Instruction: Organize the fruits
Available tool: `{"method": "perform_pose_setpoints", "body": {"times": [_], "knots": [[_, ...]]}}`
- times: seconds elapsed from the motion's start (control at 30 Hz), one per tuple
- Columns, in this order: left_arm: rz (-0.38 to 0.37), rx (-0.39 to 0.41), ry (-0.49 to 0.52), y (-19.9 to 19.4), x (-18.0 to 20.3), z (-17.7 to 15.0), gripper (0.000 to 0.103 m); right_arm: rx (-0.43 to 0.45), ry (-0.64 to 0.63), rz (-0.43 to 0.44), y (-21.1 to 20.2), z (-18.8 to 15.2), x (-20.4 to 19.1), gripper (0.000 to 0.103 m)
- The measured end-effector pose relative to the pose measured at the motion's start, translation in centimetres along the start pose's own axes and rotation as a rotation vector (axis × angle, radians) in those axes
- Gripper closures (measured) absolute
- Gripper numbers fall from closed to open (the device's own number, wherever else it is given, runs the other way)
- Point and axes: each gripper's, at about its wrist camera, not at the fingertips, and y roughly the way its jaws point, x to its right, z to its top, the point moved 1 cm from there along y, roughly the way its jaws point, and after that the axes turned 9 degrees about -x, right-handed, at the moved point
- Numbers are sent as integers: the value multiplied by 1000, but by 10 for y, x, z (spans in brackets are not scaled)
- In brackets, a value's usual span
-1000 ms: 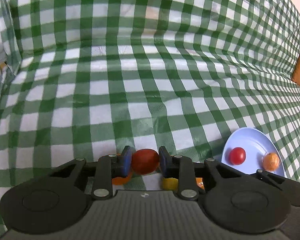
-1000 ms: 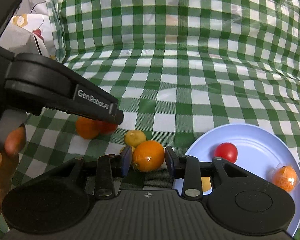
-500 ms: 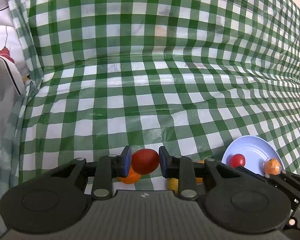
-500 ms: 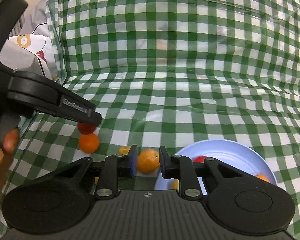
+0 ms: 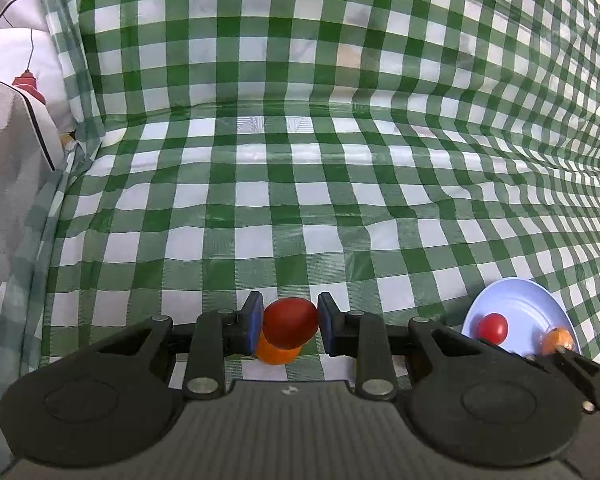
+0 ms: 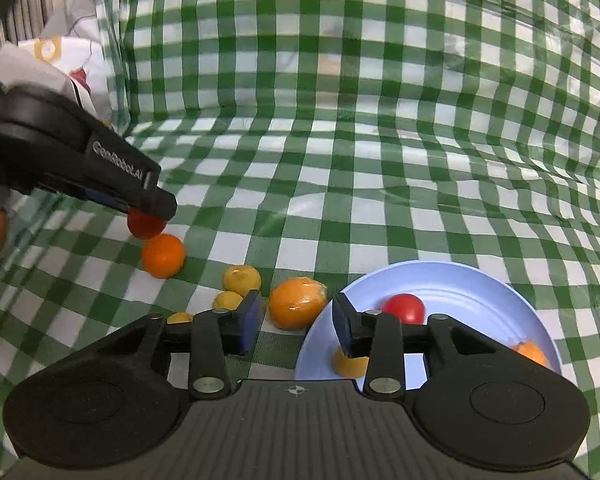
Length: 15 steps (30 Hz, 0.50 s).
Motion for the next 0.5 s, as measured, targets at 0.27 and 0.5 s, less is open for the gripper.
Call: {"method": "perform_pose_setpoints", "body": {"times": [0.27,0.5], "knots": [[-15,-16,-20,7,-7,5,71,-20,-233,-177,37,8,-36,55],[-25,-14,-28,6,-7,7,71,-65,-383,-186,50,-4,-57,64]]}}
